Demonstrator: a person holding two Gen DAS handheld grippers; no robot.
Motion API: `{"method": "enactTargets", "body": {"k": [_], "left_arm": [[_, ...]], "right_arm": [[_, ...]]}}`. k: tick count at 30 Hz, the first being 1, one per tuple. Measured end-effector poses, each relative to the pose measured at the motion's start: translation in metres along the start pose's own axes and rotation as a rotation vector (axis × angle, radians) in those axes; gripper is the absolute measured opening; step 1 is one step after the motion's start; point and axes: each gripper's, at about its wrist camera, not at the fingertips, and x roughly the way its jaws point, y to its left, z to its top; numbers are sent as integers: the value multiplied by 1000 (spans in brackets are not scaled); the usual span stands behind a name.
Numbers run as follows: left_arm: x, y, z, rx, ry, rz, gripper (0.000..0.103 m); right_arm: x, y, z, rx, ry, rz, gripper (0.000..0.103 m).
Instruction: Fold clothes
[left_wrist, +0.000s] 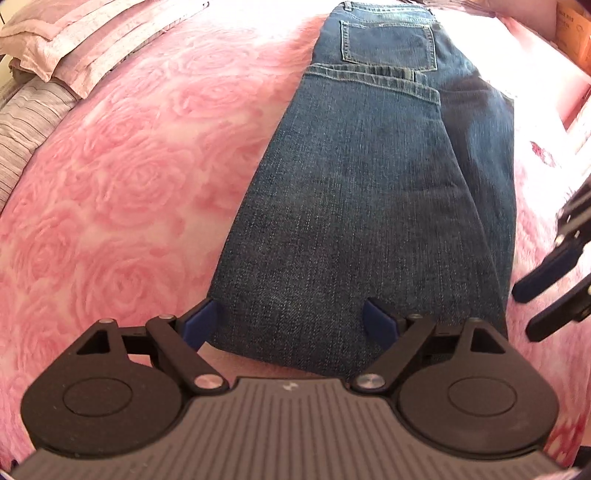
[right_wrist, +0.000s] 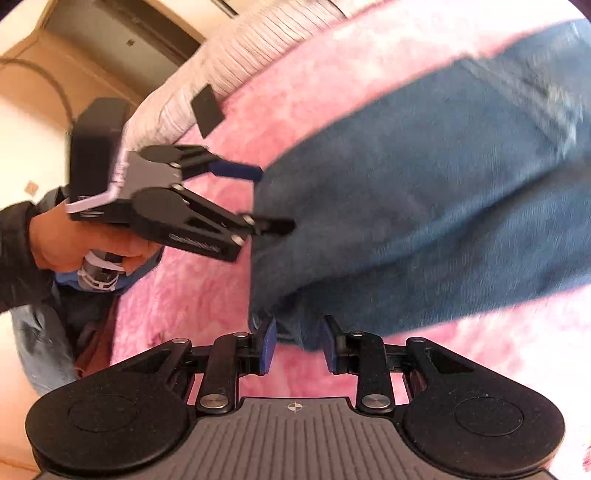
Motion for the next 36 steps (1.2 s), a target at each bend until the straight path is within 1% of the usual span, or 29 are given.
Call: {"method": "enactTargets", "body": {"k": [1,2,3,4,5,7,8,10,12,14,16,17,18,20,23,24,27,29,31,33,34,36], "left_arm": [[0,0,0,-1,1,1,85],[-1,1,0,-2,0,2,84],[-4,2,-1,-3,-4,3,82],[-7,3,-1,-4,-7,5,81],[-10,5,-3,-5,-11,7,81],[-15,8,-5,-12,-21,6,80],[-15,9,-6,-20,-27,3,80],[-15,10,-6,-31,-36,-4,80],[-8,9,-4,-20,-34,-11,80],[-1,8,-1,-1,-28,-23,81],[4,11,2,7,-18,-37,85],[6,14,3,5,-9,-47,85],[8,16,5,7,2,-56,86],[14,18,8,27,29,-67,87],[23,12,11,79,50,-52,90],[25,10,12,92,51,-43,93],[28,9,12,93,57,-32,94],[23,10,12,92,60,-32,92],[15,10,11,97,61,-29,86],[4,10,7,109,49,-16,84],[-2,10,3,109,43,-6,83],[-14,14,-6,88,33,21,82]], "right_arm": [[-1,3,-1,-6,-15,9,31],[0,5,-2,-2,-23,23,35],[8,2,-1,35,-11,51,41],[15,-3,-1,76,-3,76,43],[20,-12,0,133,-4,80,43],[22,-24,0,211,-20,37,43],[17,-26,-1,227,-47,39,43],[7,-23,-5,212,-80,41,43],[-3,-28,-11,232,-105,133,43],[0,-35,-13,258,-101,199,44],[10,-40,-9,255,-116,229,54],[16,-45,-9,271,-124,258,63],[23,-50,-10,306,-125,296,63],[38,-58,-15,411,-83,404,63],[30,-51,-24,421,-73,413,64],[26,-49,-28,424,-69,413,64],[14,-45,-40,399,-35,372,64],[3,-37,-41,313,-5,300,64],[-9,-28,-41,218,22,222,64],[-21,-9,-33,26,15,84,64],[-25,4,-29,-103,2,12,64],[-26,29,-31,-360,-18,-102,64]]}}
